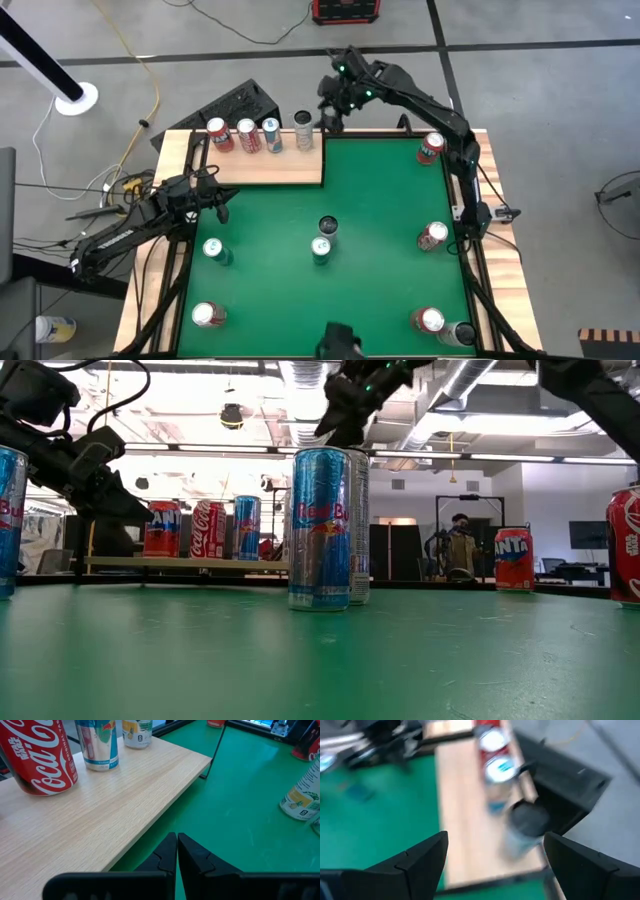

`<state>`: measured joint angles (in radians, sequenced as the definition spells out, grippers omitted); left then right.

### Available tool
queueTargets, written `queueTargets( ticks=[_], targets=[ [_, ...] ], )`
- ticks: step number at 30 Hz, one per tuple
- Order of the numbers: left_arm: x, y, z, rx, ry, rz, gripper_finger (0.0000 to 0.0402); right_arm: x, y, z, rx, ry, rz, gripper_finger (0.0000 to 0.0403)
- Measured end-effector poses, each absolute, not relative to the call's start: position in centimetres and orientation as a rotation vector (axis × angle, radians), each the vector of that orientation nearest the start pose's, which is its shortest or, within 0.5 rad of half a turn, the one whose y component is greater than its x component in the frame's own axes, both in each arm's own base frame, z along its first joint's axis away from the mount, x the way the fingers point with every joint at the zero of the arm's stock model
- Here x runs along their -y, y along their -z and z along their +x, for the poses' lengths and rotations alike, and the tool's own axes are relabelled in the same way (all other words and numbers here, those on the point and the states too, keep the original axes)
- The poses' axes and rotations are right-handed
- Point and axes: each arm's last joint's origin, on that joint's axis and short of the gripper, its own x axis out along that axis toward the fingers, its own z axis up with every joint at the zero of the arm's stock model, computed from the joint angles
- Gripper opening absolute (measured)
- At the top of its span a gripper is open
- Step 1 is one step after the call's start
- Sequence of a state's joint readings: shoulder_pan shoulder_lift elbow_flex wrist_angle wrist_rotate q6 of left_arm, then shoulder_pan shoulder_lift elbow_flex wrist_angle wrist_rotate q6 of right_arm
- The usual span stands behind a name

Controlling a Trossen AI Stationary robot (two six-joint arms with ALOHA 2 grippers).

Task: Place canned beverage on shelf
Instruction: Put the bottom red soda can on the shelf aligned with the other red soda can

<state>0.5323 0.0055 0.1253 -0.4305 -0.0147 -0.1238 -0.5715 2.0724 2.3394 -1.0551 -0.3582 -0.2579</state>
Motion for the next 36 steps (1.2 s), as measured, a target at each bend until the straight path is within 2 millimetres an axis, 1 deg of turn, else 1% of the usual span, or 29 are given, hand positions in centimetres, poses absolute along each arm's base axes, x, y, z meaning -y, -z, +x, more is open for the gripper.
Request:
queueTargets(
  ticks=[4, 9, 11, 14, 16, 19, 22, 25, 27, 32, 36],
  targets=[
    [-4.3, -16.4, 7.2, -0.271, -0.562, -0.2, 0.0, 19.6, -39.0, 36.7, -0.81, -0.025, 0.11, 0.0353],
    [-4.3, -16.4, 7.2, -0.271, -0.561, -0.2, 0.0, 15.5, -39.3, 35.6, -0.857, -0.124, 0.083, 0.0353],
    [-4.3, -16.4, 7.2, -0.27, -0.561, -0.2, 0.0, 13.9, -39.6, 34.5, -0.865, -0.151, 0.072, 0.0353],
    [-4.3, -16.4, 7.2, -0.271, -0.561, -0.2, 0.0, 11.3, -39.9, 32.1, -0.838, -0.149, 0.064, 0.0353],
    [-4.3, -16.4, 7.2, -0.272, -0.561, -0.197, 0.0, 9.5, -39.5, 30.4, -0.811, -0.117, 0.059, 0.0353],
    [-4.3, -16.4, 7.2, -0.279, -0.557, -0.172, 0.0, 6.4, -38.1, 28.0, -0.717, -0.064, 0.045, 0.0353],
    [-4.3, -16.5, 7.2, -0.278, -0.552, -0.149, 0.0, 3.1, -36.1, 26.1, -0.563, -0.076, 0.033, 0.0353],
    [-4.3, -17.0, 7.5, -0.176, -0.516, -0.272, 0.0, 0.0, -33.7, 24.1, -0.441, -0.122, 0.026, 0.0353],
    [-4.2, -17.6, 7.7, -0.088, -0.469, -0.386, 0.0, -1.5, -32.3, 22.9, -0.39, -0.126, 0.032, 0.0353],
    [-4.3, -18.8, 7.8, 0.07, -0.442, -0.557, 0.0, -4.2, -29.8, 20.4, -0.312, -0.063, 0.061, 0.0353],
    [-4.5, -18.8, 7.7, 0.12, -0.521, -0.647, 0.0, -5.1, -29.0, 19.4, -0.301, 0.061, 0.066, 0.0353]
  ],
)
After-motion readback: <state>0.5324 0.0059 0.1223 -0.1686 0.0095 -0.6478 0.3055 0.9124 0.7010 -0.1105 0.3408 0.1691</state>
